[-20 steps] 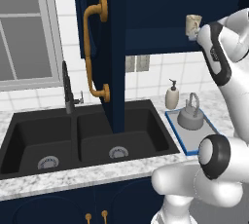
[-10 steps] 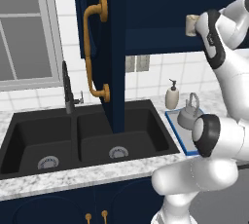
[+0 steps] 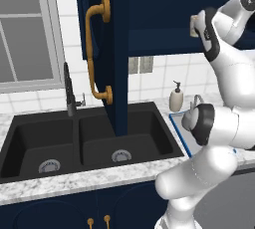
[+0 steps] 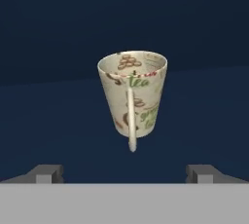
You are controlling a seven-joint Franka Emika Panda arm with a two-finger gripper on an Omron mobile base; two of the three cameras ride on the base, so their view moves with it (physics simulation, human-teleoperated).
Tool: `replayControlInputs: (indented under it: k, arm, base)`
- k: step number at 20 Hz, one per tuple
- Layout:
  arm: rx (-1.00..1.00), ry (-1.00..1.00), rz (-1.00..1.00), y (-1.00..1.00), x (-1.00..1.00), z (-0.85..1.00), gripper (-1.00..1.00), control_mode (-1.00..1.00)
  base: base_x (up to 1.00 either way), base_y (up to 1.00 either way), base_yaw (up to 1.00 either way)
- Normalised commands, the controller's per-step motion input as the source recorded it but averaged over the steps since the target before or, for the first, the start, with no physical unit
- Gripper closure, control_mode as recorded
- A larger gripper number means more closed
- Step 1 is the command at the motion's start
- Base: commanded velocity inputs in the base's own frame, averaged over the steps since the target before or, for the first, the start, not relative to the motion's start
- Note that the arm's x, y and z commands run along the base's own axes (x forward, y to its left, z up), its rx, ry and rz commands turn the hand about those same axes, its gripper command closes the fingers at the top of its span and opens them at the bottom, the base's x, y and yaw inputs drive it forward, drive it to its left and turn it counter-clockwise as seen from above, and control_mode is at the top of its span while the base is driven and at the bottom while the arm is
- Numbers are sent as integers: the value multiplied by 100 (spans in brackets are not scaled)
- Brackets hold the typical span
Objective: Pick the kettle from the counter and place it on the tray. Then pick the mug from the cabinet and place it on the tray. Then close the cabinet doors.
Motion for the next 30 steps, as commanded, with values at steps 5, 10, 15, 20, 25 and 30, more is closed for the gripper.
replayControlInputs:
  k: [5, 10, 15, 20, 25, 30]
  arm:
    - [1, 3, -7, -3, 39, -9, -100, -100]
    - [3, 5, 0, -4, 33, -9, -100, -100]
    - [3, 10, 0, -20, 29, -3, -100, -100]
    - [1, 0, 0, -17, 17, -1, -100, -100]
    - [3, 0, 0, 0, 4, -11, 100, -100]
    - [2, 0, 0, 1, 9, -25, 100, -100]
  base:
    - [0, 0, 0]
    - [0, 0, 0]
    - [0, 0, 0]
    - [0, 0, 0]
    - [0, 0, 0]
    - [0, 0, 0]
